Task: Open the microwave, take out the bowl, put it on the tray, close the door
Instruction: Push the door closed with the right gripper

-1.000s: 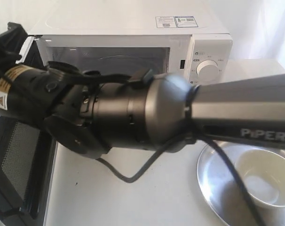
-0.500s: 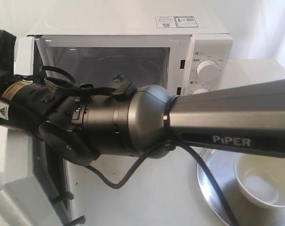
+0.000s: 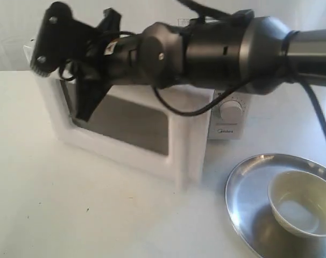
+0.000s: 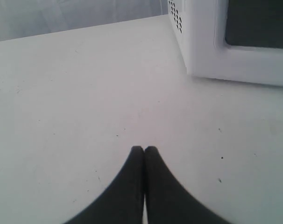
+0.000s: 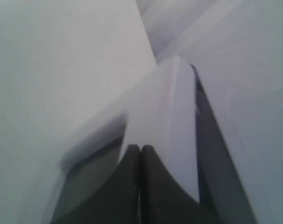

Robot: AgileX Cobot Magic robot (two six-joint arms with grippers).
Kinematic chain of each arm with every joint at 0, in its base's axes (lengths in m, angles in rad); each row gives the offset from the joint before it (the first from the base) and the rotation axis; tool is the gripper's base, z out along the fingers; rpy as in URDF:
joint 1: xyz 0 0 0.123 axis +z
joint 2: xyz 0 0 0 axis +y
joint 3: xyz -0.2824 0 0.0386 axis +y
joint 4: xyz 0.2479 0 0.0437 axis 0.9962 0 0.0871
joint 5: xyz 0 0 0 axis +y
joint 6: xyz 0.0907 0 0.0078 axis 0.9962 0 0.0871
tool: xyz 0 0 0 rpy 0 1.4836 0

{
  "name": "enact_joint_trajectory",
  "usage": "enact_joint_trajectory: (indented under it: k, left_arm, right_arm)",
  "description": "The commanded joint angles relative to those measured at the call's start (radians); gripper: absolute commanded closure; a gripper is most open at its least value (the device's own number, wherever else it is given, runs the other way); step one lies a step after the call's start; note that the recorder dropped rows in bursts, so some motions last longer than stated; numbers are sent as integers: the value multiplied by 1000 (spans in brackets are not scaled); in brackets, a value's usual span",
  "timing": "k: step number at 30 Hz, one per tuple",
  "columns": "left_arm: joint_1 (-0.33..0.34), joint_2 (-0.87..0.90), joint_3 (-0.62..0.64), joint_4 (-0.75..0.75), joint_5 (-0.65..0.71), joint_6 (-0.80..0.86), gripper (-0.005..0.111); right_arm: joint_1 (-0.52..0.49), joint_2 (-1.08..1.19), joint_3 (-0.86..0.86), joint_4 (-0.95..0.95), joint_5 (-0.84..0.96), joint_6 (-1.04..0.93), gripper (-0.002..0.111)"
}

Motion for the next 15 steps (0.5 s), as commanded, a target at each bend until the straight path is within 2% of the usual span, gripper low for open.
enact_joint_trajectory:
  k: [1, 4, 7, 15]
  left_arm:
    - [-1, -2, -1, -3, -1, -6, 107]
    - [-1, -2, -1, -3, -4, -6, 107]
    - [-1, -2, -1, -3, 0, -6, 107]
    - [-1, -2, -1, -3, 0, -6, 107]
  right_arm:
    - [-216, -12, 4, -2, -98, -15, 108]
    - [-307, -45, 4, 26, -168, 39, 108]
    - [-324, -132, 4, 63, -60, 199, 108]
    - [-215, -370, 4, 99, 328, 250, 108]
